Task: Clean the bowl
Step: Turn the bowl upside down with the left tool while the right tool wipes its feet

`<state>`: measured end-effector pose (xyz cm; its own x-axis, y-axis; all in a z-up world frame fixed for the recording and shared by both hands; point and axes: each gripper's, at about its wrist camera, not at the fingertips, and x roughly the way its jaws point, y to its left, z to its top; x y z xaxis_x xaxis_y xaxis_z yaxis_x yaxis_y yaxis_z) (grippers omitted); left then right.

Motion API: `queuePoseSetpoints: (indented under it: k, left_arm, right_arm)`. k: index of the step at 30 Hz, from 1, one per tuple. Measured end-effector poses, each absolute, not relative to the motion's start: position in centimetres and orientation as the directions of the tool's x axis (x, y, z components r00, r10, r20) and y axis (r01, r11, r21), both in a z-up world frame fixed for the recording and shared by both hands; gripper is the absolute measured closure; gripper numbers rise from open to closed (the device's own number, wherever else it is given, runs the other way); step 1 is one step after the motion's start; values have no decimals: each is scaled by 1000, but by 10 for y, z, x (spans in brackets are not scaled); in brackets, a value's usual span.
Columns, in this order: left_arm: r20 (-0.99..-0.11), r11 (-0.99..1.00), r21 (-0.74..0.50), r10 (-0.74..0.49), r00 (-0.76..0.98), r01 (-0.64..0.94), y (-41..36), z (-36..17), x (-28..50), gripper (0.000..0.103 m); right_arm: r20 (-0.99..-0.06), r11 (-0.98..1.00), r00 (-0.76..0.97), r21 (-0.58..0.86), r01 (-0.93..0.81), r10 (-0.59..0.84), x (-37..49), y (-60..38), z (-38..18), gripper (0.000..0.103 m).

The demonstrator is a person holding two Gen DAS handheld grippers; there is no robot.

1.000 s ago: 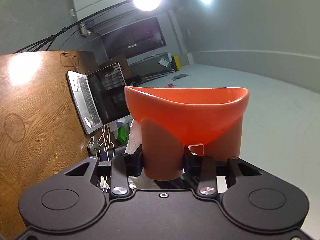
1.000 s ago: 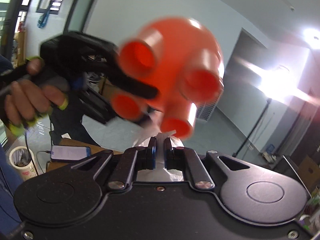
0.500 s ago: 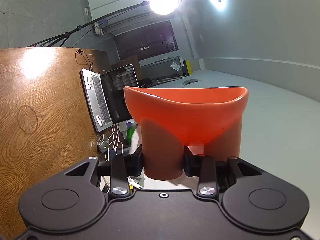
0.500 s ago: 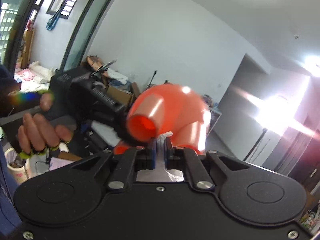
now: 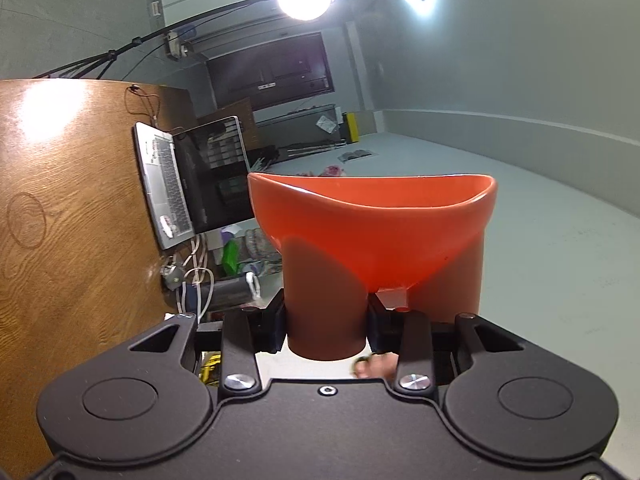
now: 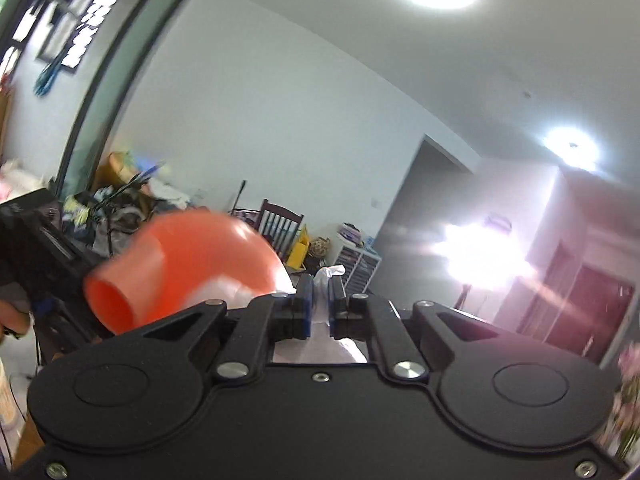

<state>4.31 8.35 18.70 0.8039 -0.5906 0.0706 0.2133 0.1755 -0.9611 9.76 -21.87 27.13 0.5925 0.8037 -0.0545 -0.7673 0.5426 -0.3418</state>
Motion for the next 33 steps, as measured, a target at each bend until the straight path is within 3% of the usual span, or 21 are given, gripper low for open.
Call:
queuePoseSetpoints:
  k: [4,12,21,26,33]
  left_arm:
    - [105,136,-964,-593,799,228,79,190,44,66]
    - [145,62,-972,-591,793,224,70,195,48,66]
    - [156,67,-970,-576,803,236,69,206,55,66]
    - [119,102,-972,-570,813,213,74,204,58,66]
    - [-24,361,-910,-540,841,206,78,221,51,66]
  right_arm:
    - [-74,543,570,-230,-808,818,107,-226,256,95]
    - [-135,546,563,-142,-825,815,120,-221,228,95]
    - [-165,498,511,-114,-860,844,113,-202,219,95]
    - [-170,466,480,-116,-877,860,103,-204,223,95]
    - [-181,448,466,-134,-884,866,93,-212,230,95]
